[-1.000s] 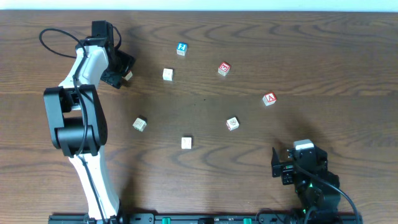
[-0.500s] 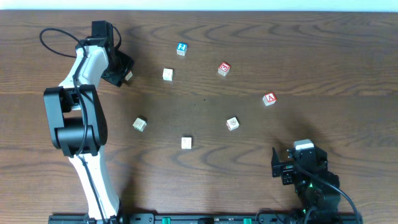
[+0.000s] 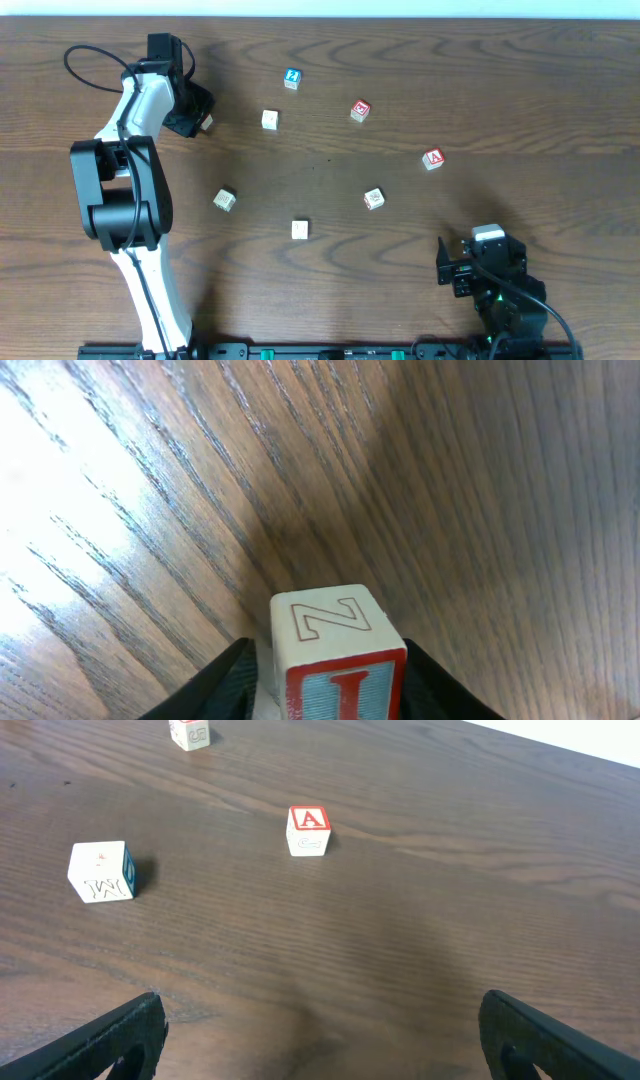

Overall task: Spell out Ai2
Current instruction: 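Lift the I block and carry it right toward the table center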

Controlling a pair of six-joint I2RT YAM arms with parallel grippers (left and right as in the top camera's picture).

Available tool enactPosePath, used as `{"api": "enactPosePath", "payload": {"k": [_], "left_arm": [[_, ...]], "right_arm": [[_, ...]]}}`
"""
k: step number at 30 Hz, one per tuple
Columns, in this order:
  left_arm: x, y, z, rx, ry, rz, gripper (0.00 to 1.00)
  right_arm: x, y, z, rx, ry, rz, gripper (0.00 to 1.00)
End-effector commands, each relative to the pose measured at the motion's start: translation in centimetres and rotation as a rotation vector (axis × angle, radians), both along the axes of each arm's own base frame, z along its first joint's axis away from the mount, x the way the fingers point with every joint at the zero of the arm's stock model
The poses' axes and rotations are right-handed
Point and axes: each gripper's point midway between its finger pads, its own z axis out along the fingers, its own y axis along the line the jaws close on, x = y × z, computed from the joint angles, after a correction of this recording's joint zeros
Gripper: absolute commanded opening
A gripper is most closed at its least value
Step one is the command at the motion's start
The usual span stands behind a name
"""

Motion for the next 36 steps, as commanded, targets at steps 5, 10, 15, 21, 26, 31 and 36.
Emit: {"api": "enactPosePath", "payload": {"k": [5,10,15,21,26,31,36], "left_arm": [[0.3,0.4,-0.3,0.018,0.002,0.003,0.41],[0.2,0.4,-0.2,0.015,0.006,0.002,0.34],[0.2,0.6,0.3,0.028,0.012,0.002,0.32],[0.5,0.6,1.2,0.031,0.004,-0.013,0.28],[1.0,0.5,2.4,0.04,-0.006,-0.046,0.25],[1.7,-0.5,5.7,0.116,-0.026,-0.185,0.22],[2.8,-4.0,9.2,0.247,-0.083,-0.423,0.2]], "right_arm": [[0.0,-0.2,0.0,-0.009,-0.006,-0.002,0.99],[0.0,-0.2,0.0,-0.009,-0.006,-0.002,0.99],[0.0,-0.2,0.0,-0.009,-0.006,-0.002,0.99],[0.0,-0.2,0.0,-0.009,-0.006,-0.002,0.99],[0.0,-0.2,0.0,-0.009,-0.006,-0.002,0.99],[0.0,-0.2,0.0,-0.009,-0.006,-0.002,0.99],[0.0,-0.2,0.0,-0.009,-0.006,-0.002,0.99]]}}
